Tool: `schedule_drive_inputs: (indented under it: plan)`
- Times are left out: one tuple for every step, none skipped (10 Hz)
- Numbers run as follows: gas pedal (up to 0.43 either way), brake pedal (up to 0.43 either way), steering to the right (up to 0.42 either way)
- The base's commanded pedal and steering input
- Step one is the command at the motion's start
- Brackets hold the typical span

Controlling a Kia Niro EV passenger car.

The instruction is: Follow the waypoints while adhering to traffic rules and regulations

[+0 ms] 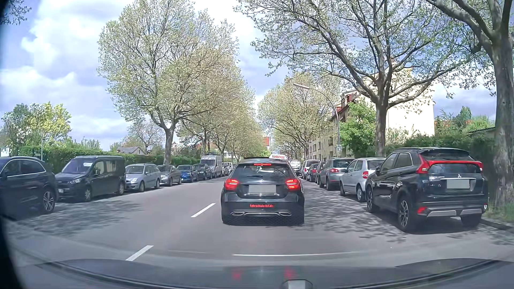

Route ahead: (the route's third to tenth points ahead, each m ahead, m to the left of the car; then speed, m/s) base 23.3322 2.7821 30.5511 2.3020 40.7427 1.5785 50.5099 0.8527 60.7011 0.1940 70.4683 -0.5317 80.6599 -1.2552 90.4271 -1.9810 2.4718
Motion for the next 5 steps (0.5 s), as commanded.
schedule_drive_inputs:
  plan:
    - [0.000,0.189,-0.002]
    - [0.000,0.213,-0.002]
    - [0.000,0.238,-0.002]
    - [0.000,0.256,-0.002]
    - [0.000,0.268,-0.002]
